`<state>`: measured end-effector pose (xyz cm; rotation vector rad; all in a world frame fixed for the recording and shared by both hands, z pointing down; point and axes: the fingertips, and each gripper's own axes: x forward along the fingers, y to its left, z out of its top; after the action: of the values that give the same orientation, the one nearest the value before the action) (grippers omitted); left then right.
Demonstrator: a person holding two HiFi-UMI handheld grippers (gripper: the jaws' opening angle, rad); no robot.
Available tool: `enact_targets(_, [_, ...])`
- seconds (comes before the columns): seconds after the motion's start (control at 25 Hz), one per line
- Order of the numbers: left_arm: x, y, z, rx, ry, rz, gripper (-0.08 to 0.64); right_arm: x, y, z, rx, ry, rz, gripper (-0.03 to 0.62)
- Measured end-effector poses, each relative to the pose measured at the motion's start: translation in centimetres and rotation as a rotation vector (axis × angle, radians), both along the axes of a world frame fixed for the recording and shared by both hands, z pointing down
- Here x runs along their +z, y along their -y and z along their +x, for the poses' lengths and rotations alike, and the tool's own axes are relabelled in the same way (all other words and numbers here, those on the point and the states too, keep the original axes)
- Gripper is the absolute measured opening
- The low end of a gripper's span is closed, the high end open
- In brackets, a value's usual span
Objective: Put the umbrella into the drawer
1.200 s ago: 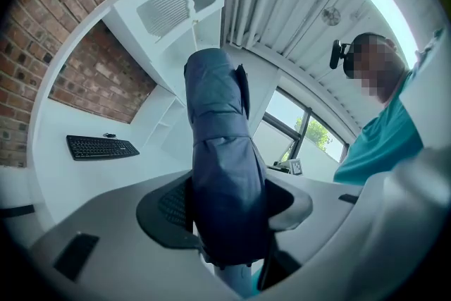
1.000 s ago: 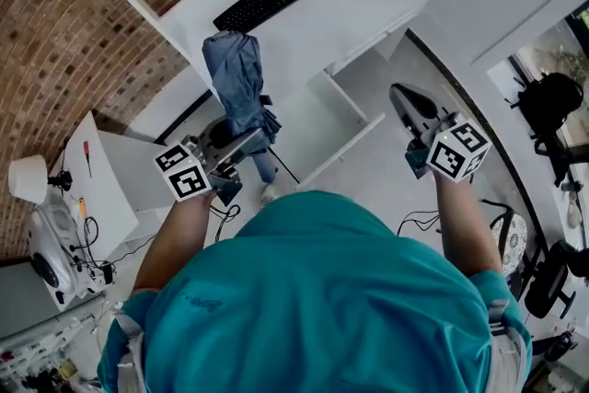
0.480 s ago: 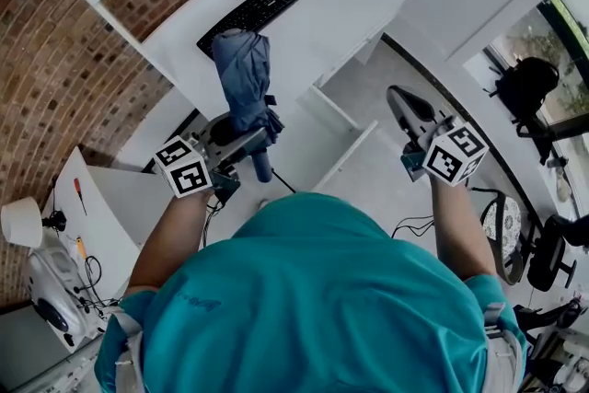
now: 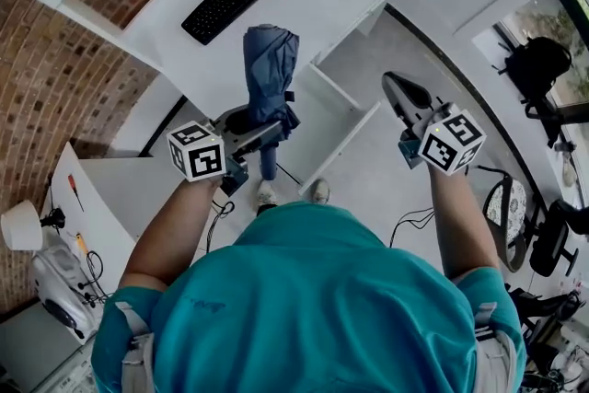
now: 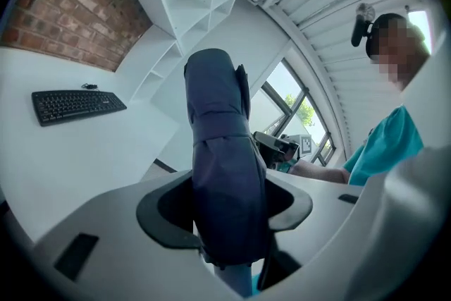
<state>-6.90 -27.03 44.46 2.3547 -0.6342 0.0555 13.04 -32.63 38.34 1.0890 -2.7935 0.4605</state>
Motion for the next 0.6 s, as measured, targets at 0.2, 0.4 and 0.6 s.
enact_targets(0.2, [6.0,0.7,2.3,0.022,0.050,-0.119,0.239,4.0,0.1,0.0,-0.017,0.003,-0.051,0.023])
enact_targets(0.4, [11.9,1.0,4.1,0.037,0.089,-0.249,0.239,7.9,-0.1,0.3,-0.012,0.021,-0.105,0.023])
enact_targets(0.6, [17.3,1.2,5.8,0.037,0.129,-0.353,0.239,10.8,-0.4,0.7,-0.004,0.036,-0.142,0.023])
